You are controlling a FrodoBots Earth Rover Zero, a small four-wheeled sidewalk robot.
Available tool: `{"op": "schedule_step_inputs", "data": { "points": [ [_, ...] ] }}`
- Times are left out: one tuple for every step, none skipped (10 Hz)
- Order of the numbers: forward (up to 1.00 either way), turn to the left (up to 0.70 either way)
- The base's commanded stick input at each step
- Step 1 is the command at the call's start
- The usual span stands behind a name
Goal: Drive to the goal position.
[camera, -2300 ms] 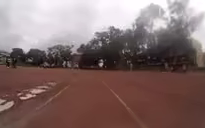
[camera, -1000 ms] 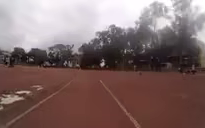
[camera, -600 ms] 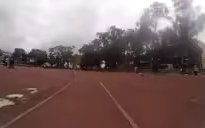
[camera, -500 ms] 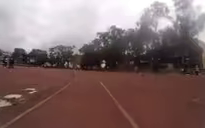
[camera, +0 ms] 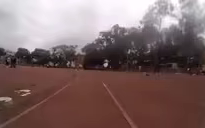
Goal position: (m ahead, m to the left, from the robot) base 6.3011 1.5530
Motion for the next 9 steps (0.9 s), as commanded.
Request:
{"op": "schedule_step_inputs", "data": {
  "points": [
    [0.70, 0.09],
    [0.70, 0.10],
    [0.70, 0.08],
    [0.70, 0.06],
    [0.70, 0.11],
    [0.70, 0.06],
    [0.70, 0.07],
    [0.70, 0.10],
    [0.70, 0.00]
  ]
}}
